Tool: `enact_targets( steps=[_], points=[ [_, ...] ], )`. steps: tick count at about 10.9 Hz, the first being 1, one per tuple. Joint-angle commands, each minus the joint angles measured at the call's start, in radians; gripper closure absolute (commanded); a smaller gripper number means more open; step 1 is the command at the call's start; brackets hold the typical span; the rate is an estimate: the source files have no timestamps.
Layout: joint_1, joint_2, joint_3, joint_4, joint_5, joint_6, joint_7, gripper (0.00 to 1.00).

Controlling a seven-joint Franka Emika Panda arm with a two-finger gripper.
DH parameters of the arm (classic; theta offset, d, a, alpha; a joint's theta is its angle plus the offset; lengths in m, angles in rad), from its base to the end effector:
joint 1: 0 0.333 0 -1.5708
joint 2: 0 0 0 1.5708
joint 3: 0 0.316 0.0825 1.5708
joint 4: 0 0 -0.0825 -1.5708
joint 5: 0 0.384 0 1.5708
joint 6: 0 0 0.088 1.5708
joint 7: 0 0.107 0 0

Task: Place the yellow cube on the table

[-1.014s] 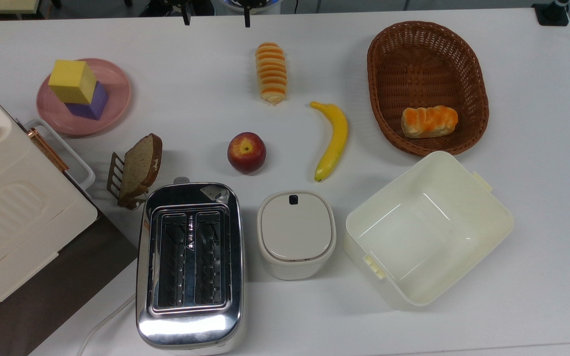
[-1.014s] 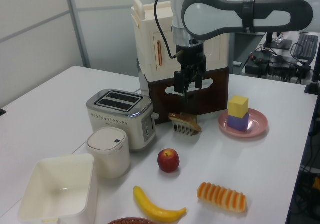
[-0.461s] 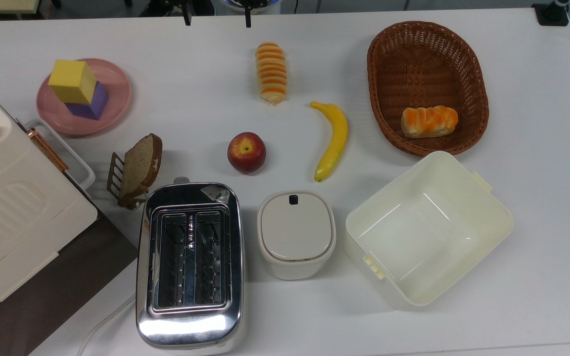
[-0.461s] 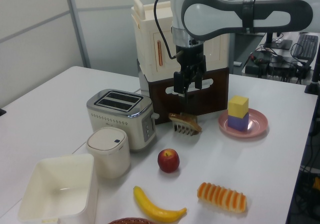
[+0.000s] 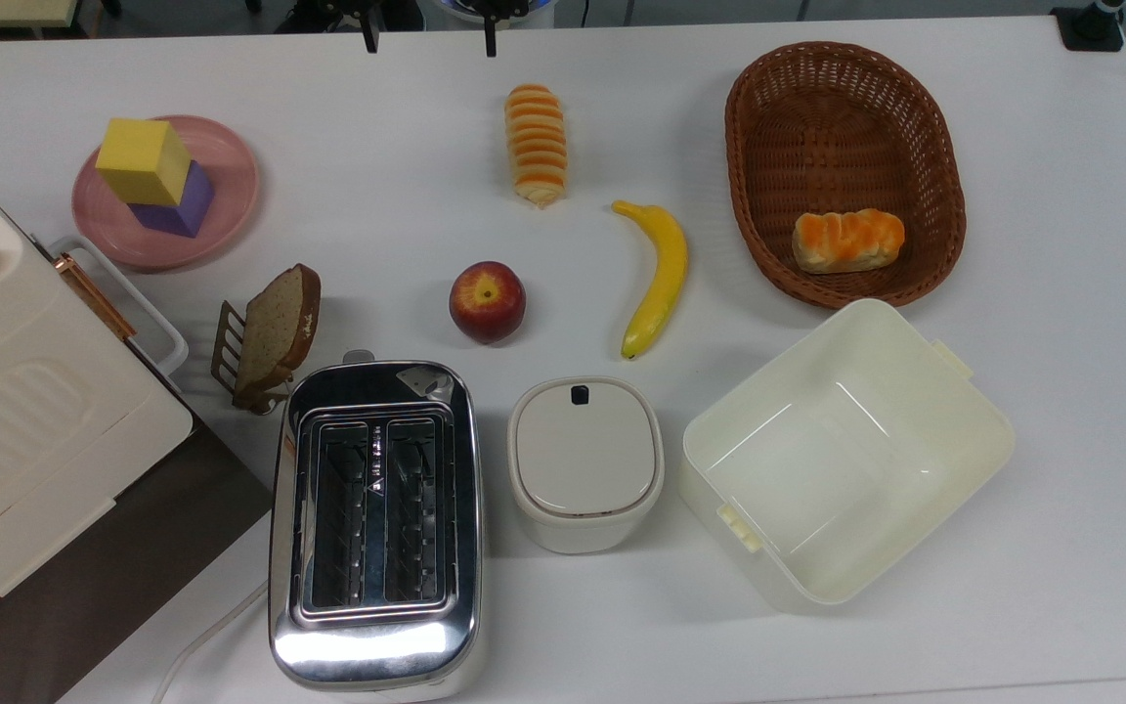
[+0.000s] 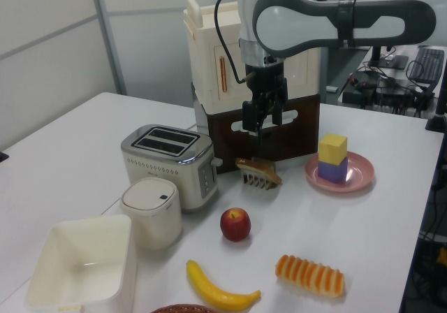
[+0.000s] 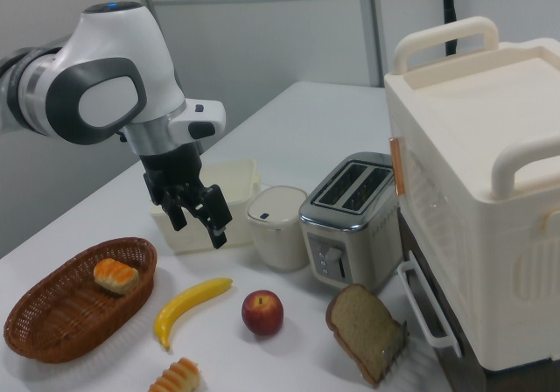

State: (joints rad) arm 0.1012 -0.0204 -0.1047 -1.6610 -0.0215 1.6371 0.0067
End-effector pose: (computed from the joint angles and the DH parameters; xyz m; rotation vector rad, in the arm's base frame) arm 0.5525 -0.0047 0.5988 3.1222 -0.0136 -0.0056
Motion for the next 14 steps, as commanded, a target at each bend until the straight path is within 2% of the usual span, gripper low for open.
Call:
enact_targets(
  steps=[1,6,9,11,14],
  points=[
    [0.011,0.007,-0.006,0.001,-0.006,-0.017,0.0,0.0],
    [-0.017,0.042,-0.023,0.0,-0.057,-0.01,-0.022,0.0],
    [-0.096,0.045,-0.023,0.001,-0.064,-0.008,-0.158,0.0],
    [-0.197,0.043,-0.023,0.001,-0.075,-0.007,-0.29,0.0],
    [-0.303,0.062,-0.023,0.001,-0.112,0.026,-0.385,0.0]
  ],
)
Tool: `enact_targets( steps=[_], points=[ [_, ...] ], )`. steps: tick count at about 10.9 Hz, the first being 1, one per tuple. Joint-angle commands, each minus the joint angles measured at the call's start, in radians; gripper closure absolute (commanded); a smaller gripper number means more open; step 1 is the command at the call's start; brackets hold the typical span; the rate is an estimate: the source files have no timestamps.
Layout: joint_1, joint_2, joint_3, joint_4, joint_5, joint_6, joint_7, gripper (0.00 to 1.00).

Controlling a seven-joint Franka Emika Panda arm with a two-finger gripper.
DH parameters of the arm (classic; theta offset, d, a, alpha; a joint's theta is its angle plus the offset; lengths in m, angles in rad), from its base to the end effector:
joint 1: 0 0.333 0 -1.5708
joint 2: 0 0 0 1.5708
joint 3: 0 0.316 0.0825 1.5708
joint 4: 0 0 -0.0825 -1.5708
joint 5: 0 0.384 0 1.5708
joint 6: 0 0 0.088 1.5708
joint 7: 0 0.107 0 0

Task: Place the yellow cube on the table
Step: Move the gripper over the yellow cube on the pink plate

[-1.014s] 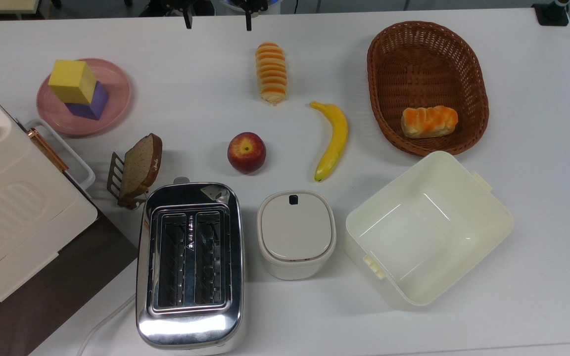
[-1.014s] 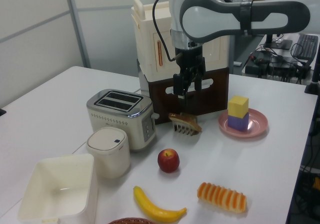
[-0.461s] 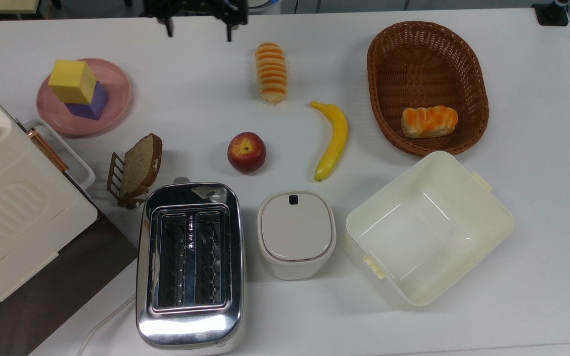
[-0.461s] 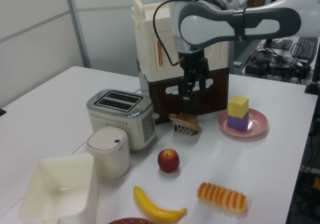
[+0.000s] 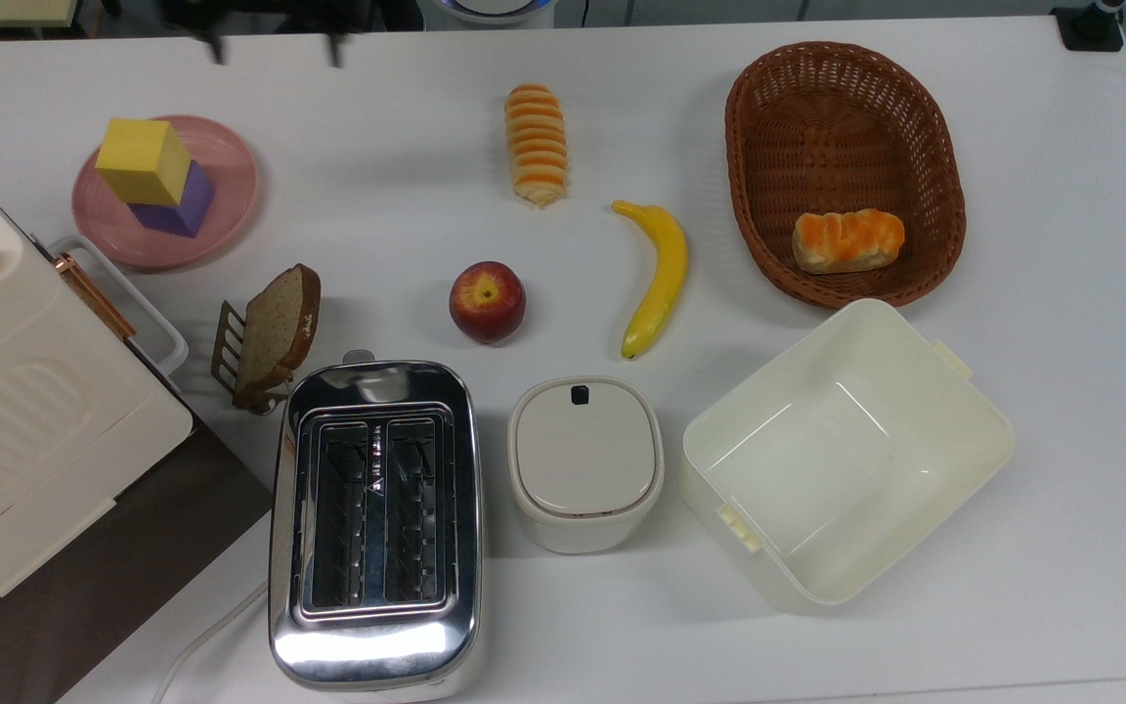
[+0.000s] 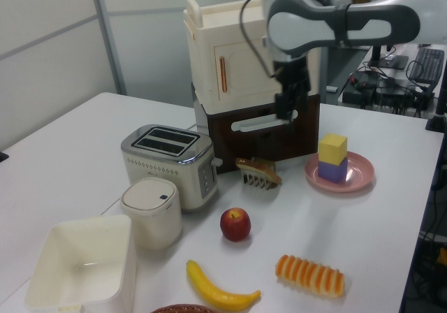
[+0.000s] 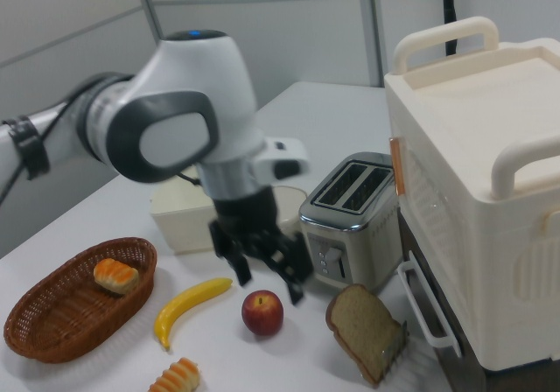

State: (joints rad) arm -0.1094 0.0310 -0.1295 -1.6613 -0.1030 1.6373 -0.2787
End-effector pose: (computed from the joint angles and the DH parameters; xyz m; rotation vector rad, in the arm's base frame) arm 0.5471 -0.1429 0.5707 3.0492 0.0754 -0.1224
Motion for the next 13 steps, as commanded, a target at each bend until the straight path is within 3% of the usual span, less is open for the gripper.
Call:
enact_targets(
  steps=[1,5,8,13],
  points=[
    [-0.131,0.024,0.002,0.003,-0.032,0.048,-0.117,0.0],
    [-0.252,0.087,0.002,-0.011,-0.032,0.168,-0.183,0.0],
    [-0.318,0.092,0.004,-0.087,-0.03,0.264,-0.235,0.0],
    [-0.339,0.101,0.004,-0.138,-0.003,0.271,-0.22,0.0]
  ],
)
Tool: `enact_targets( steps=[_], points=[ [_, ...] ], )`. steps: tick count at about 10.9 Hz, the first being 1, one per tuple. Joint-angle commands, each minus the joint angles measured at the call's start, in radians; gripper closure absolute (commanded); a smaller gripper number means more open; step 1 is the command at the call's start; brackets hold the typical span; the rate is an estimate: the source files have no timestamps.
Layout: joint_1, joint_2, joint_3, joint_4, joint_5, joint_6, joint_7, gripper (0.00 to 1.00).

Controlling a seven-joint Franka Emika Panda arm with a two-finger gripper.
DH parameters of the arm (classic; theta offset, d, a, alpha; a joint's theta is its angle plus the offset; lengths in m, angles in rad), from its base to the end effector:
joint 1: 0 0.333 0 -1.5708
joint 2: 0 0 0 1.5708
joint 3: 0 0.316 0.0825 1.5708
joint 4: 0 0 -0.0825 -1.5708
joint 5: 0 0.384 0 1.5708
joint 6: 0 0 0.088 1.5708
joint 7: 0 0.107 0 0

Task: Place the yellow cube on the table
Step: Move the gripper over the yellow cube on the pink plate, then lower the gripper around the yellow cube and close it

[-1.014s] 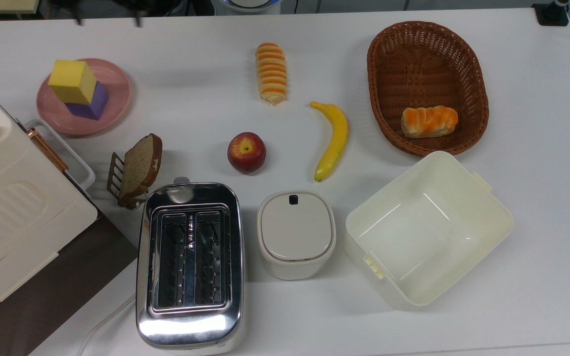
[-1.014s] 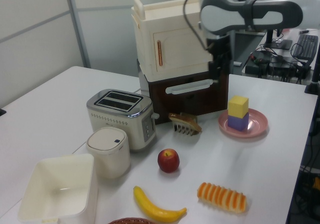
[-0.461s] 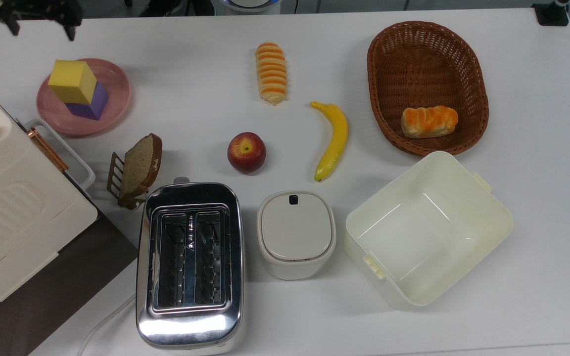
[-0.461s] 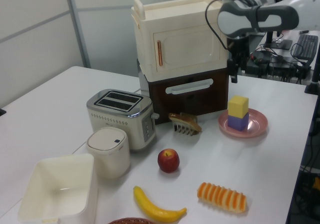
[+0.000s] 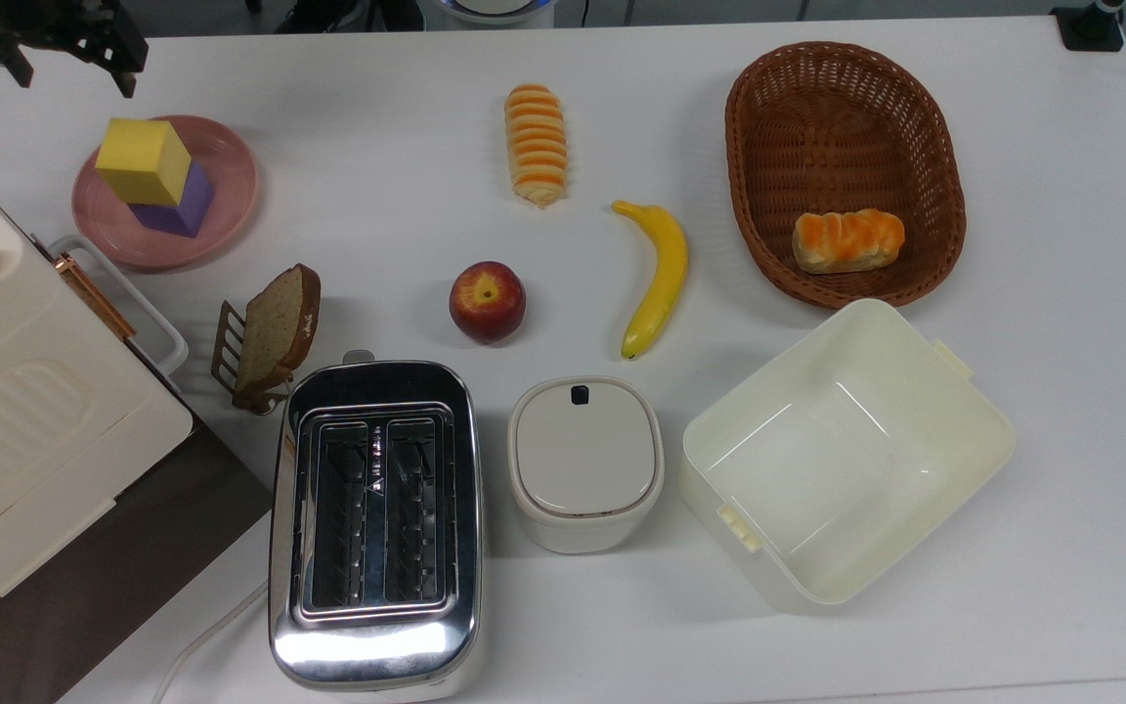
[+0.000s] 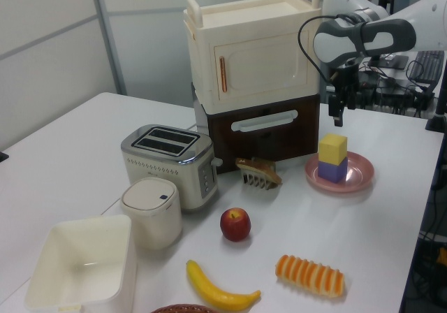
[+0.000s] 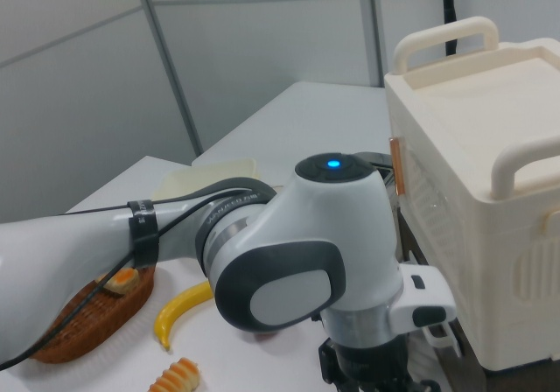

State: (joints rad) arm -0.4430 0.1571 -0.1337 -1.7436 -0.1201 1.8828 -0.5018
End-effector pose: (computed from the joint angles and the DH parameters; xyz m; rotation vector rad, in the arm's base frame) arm 0.5061 -0.3351 0.4788 3.0314 -0.0539 -0.1270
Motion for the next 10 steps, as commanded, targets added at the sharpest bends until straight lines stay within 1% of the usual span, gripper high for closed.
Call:
enact_targets(
  steps=[1,4,8,10],
  points=[
    [-0.005,-0.024,0.008,-0.065,0.019,0.027,0.005,0.0],
    [-0.005,-0.001,0.008,-0.063,0.049,0.029,0.006,0.0],
    [-0.003,0.019,0.008,-0.065,0.051,0.036,0.006,0.0],
    [-0.003,0.03,0.008,-0.073,0.051,0.065,0.009,0.0]
  ],
)
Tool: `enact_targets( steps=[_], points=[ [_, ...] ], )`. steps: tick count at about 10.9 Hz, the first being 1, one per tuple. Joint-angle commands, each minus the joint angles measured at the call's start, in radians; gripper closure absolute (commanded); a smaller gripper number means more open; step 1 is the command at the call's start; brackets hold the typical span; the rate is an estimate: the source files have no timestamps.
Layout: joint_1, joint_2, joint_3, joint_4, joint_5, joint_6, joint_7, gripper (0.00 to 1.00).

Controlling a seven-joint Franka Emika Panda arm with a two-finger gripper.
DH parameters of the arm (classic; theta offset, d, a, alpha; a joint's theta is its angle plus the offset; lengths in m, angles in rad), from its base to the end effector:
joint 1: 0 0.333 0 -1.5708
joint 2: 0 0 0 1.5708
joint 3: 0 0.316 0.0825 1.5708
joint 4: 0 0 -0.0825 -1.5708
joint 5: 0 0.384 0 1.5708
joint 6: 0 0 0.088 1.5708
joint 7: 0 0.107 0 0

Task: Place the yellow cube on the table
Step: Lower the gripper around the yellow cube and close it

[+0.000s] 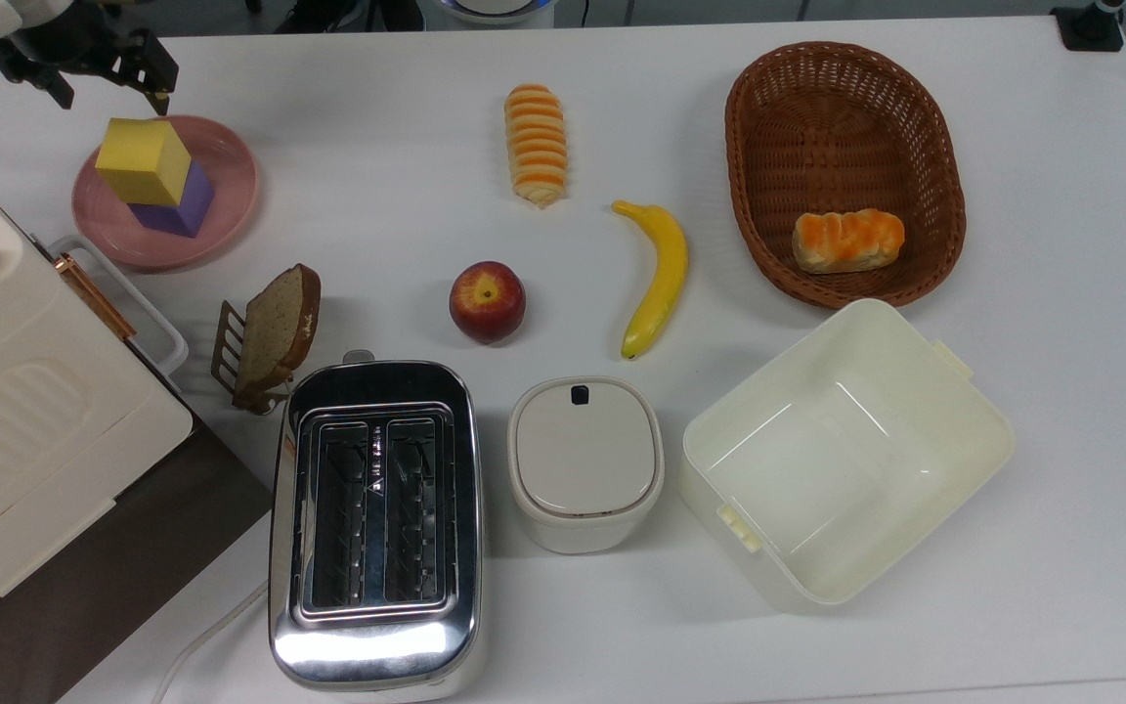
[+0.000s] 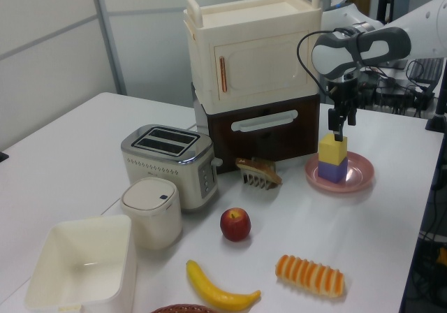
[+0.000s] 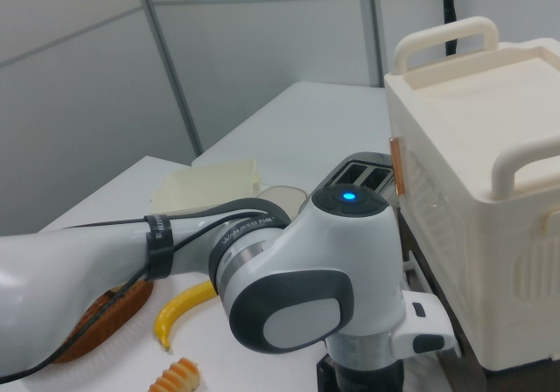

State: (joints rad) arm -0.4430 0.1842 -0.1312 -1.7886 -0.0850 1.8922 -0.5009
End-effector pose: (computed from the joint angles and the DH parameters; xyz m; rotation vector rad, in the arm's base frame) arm 0.5056 -0.3299 0.4418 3.0869 -0.0648 -0.1872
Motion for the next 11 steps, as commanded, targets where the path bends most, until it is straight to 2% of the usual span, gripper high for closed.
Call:
enact_targets(
  steps=[1,8,11],
  points=[
    [-0.002,0.018,0.005,-0.026,0.016,0.067,0.025,0.0],
    [0.006,0.034,0.016,-0.025,0.017,0.076,0.062,0.0],
    [-0.003,0.024,0.012,0.029,0.019,0.003,0.048,0.0]
  ],
)
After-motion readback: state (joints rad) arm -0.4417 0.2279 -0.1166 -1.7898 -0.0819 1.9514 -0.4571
